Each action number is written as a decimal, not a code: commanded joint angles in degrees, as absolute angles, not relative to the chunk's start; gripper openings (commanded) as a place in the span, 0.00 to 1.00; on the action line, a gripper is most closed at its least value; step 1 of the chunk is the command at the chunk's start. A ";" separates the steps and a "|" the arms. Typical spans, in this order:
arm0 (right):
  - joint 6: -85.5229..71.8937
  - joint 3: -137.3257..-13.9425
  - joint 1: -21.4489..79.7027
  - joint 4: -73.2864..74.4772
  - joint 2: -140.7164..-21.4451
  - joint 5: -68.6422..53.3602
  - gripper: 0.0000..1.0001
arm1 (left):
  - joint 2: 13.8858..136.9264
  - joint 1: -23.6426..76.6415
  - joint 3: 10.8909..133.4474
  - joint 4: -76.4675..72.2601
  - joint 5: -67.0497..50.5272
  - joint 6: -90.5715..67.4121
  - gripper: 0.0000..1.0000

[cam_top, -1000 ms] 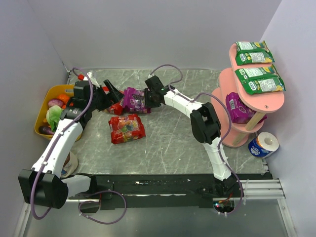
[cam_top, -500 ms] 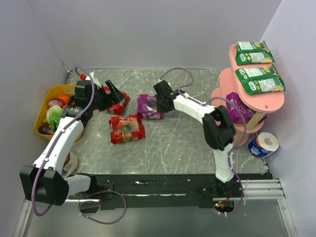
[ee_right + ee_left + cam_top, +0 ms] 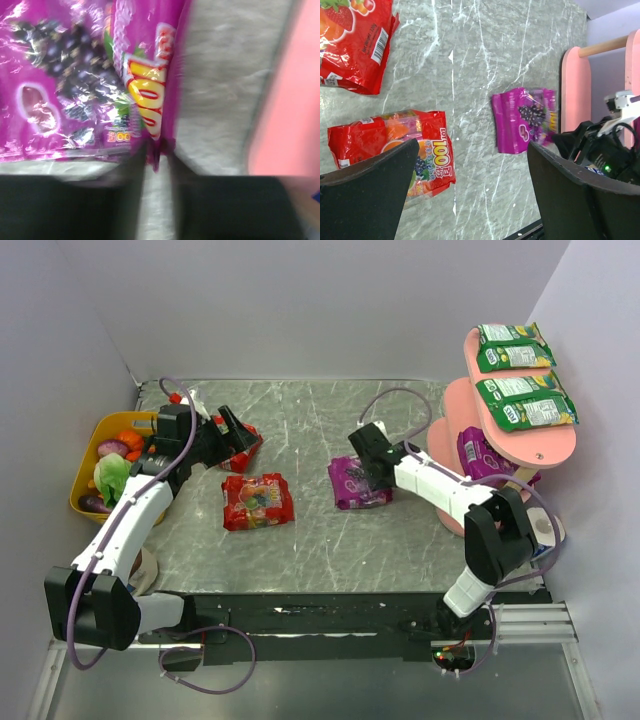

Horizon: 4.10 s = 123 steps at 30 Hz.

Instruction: Place and organize the candy bags onto the shelf

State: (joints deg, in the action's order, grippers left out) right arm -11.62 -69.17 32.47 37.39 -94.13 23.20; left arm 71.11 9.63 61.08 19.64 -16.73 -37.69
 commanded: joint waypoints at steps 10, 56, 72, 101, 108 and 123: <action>-13.53 -81.38 39.53 41.39 -94.21 35.24 0.90 | 71.10 9.84 61.70 17.75 -18.19 -37.35 0.96; -30.32 -99.67 46.05 53.88 -124.80 41.66 0.69 | 70.14 9.75 68.99 24.26 -13.97 -33.40 0.96; -27.33 -99.23 45.26 48.61 -124.81 37.53 0.66 | 69.87 9.76 70.05 25.22 -12.57 -33.05 0.96; -16.27 -98.70 41.67 47.03 -111.38 46.58 0.00 | 69.70 9.67 70.31 25.05 -11.60 -32.96 0.96; -7.74 -100.36 39.03 43.95 -103.72 50.09 0.00 | 69.52 9.67 70.05 24.43 -12.04 -33.31 0.96; 17.02 -105.47 32.26 26.56 -93.17 57.73 0.00 | 68.82 9.67 69.70 23.99 -12.57 -33.84 0.96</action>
State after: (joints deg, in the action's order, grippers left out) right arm 6.20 -101.16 34.52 38.35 -98.67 49.60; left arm 70.32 9.63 67.90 25.12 -12.14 -33.67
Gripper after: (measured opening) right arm 0.009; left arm 0.961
